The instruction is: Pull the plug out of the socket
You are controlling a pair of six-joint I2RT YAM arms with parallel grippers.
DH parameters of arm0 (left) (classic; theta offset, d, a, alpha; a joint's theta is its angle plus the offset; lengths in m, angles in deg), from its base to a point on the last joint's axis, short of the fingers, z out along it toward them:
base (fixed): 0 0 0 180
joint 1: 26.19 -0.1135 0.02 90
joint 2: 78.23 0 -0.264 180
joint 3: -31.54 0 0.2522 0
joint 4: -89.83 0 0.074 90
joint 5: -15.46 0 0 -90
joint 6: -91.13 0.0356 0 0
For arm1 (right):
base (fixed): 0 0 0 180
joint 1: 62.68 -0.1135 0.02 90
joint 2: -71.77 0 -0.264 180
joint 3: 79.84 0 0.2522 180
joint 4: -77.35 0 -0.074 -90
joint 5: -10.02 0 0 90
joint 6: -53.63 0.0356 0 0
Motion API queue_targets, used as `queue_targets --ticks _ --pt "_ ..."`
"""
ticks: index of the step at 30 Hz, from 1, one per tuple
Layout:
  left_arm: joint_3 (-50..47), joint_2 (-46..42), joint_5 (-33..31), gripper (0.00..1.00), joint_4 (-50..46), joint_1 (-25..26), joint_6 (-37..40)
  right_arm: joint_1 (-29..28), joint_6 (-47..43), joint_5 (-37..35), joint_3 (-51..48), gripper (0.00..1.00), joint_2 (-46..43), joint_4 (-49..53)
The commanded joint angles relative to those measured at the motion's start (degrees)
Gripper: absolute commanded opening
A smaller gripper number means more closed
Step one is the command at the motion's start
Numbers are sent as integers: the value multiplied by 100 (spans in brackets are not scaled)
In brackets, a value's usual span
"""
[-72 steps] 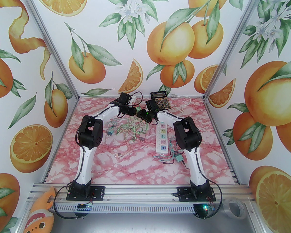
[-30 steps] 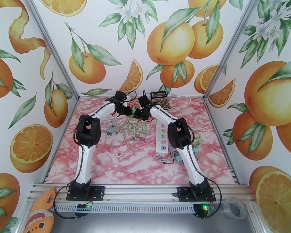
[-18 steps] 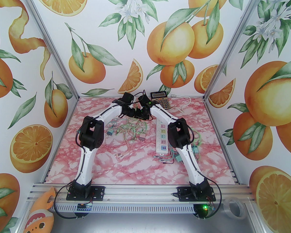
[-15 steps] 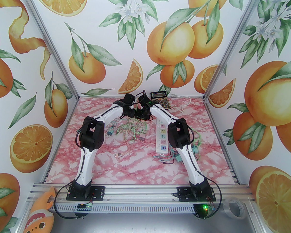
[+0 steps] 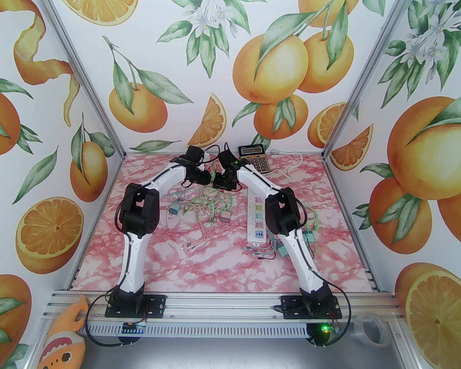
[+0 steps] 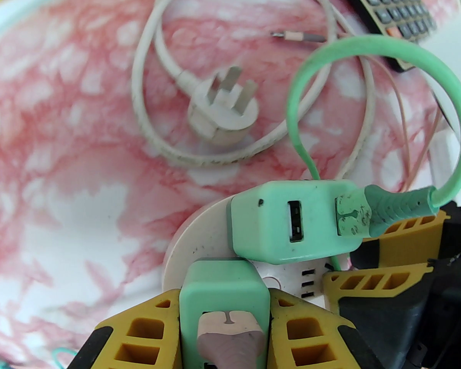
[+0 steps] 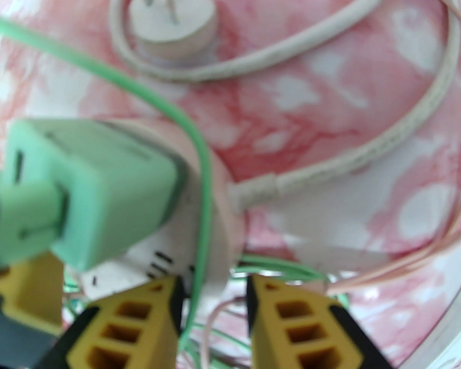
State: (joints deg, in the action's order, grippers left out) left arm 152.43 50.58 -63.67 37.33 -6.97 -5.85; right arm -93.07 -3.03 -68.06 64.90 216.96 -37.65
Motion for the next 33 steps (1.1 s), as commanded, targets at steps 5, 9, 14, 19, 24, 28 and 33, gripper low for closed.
queue_targets --ticks 5,9,14,19,24,28,33 --pt "289 -184 404 1 -318 184 99 -83 -148 -336 -121 34 668 539" --pt "212 -273 -491 2 -346 604 630 -110 -212 -366 -14 33 717 626" --pt "116 -282 -1028 1 -308 941 1025 -117 -259 -383 101 33 771 714" --pt "60 -346 -841 1 -256 841 867 -131 -283 -392 124 33 783 737" --pt "243 -307 430 1 -302 205 -34 -139 -298 -401 133 33 788 744" --pt "317 -251 1004 1 -320 -95 -379 -141 -303 -401 152 33 792 751" --pt "366 -302 563 2 -445 68 -9 -141 -314 -401 185 33 817 788"
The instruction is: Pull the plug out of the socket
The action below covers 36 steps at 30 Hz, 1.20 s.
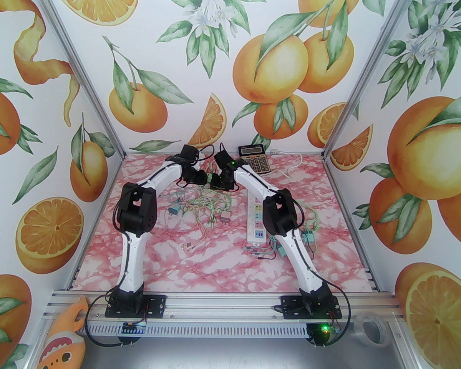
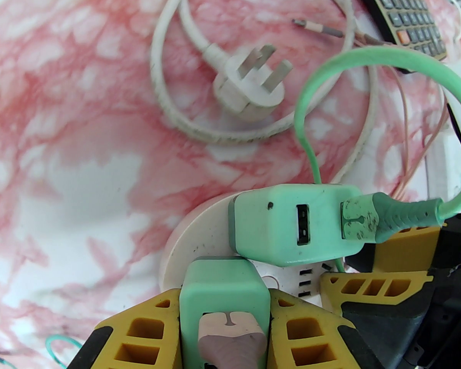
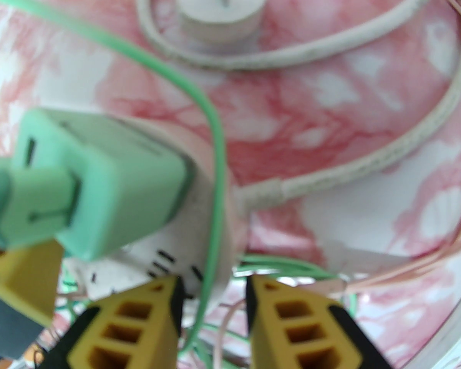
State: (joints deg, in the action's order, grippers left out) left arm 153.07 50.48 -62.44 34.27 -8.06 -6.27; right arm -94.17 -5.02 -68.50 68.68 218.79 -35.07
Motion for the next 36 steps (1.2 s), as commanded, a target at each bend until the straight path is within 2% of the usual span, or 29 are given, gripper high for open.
queue_targets --ticks 1,7,9,15,16,17,20,22,25,27,33,36 --pt "337 -287 240 2 -208 275 199 -33 -129 -365 -183 33 635 529" --pt "303 -310 -982 1 -339 891 854 -44 -157 -381 -114 33 674 593" --pt "252 -309 -1125 0 -319 989 1069 -48 -167 -375 -94 33 679 607" --pt "219 -320 -1106 0 -302 1001 1032 -43 -170 -375 -85 33 688 607" --pt "210 -352 -1011 0 -280 959 946 -44 -174 -375 -88 33 688 607" --pt "241 -422 -255 0 -230 571 379 -44 -182 -375 -87 32 688 613" --pt "278 -427 607 0 -157 99 -133 -44 -184 -375 -88 32 688 616" --pt "293 -409 850 0 -136 -64 -256 -47 -184 -375 -83 33 689 618" --pt "371 -377 877 0 -214 -87 -158 -50 -192 -375 -75 32 690 621" --pt "452 -347 691 0 -338 36 6 -54 -196 -375 -59 33 696 637" --pt "648 -242 -641 0 -736 711 702 -53 -200 -375 -20 32 714 664" --pt "549 -270 -1064 0 -705 903 849 -55 -208 -375 -7 32 723 678"
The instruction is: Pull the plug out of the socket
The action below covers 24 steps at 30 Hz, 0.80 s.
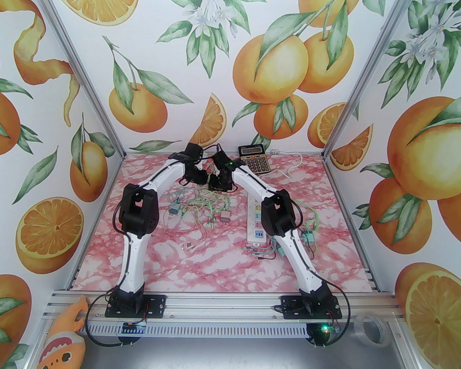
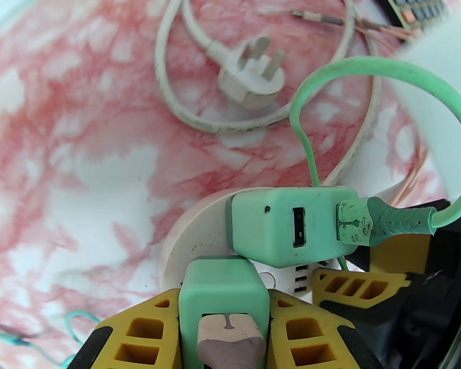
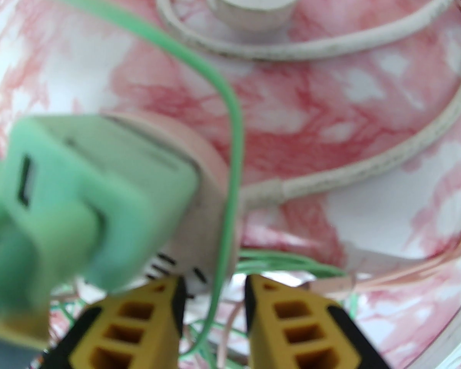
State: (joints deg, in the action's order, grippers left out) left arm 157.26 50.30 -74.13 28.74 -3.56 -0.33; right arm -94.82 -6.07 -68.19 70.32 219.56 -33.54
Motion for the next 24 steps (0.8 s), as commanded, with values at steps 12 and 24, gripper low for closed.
queue_targets --ticks 12,24 --pt "54 -426 1798 2 73 -341 -635 9 -113 -396 -157 32 655 529" --pt "-164 -663 929 0 28 -215 -385 10 -133 -388 -157 32 655 552"
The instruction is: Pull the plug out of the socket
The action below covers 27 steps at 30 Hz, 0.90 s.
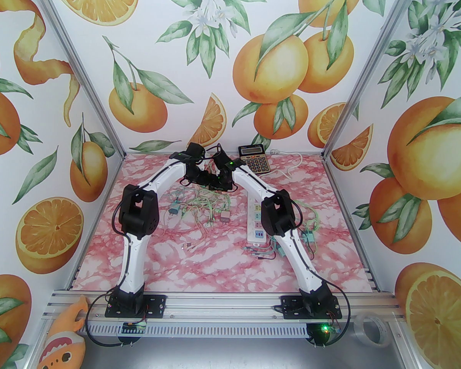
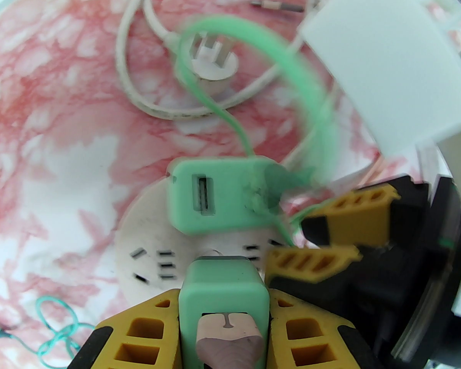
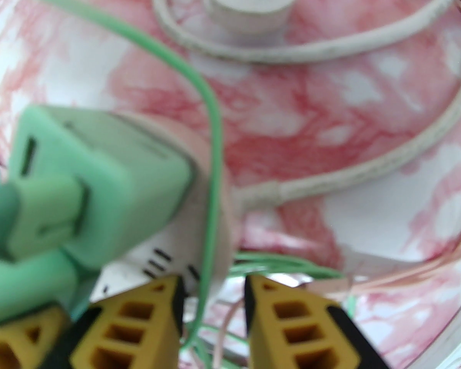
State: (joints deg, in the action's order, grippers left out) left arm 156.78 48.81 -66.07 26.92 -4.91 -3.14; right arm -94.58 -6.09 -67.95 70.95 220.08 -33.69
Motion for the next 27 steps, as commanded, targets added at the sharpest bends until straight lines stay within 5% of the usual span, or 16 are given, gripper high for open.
queue_targets --ticks 1,15,21,27 --pt "-212 -650 167 1 333 -165 -185 -13 -137 -412 -225 32 595 570" --pt "-1461 -864 1377 14 1952 -1630 -1469 -8 -274 -278 -524 38 447 324" --pt "-1519 -511 1680 20 2130 -1684 -1608 -19 -347 88 -817 45 56 -240" --pt "-1780 -474 1713 41 2216 -1685 -1622 -35 -251 95 -986 55 -693 -873"
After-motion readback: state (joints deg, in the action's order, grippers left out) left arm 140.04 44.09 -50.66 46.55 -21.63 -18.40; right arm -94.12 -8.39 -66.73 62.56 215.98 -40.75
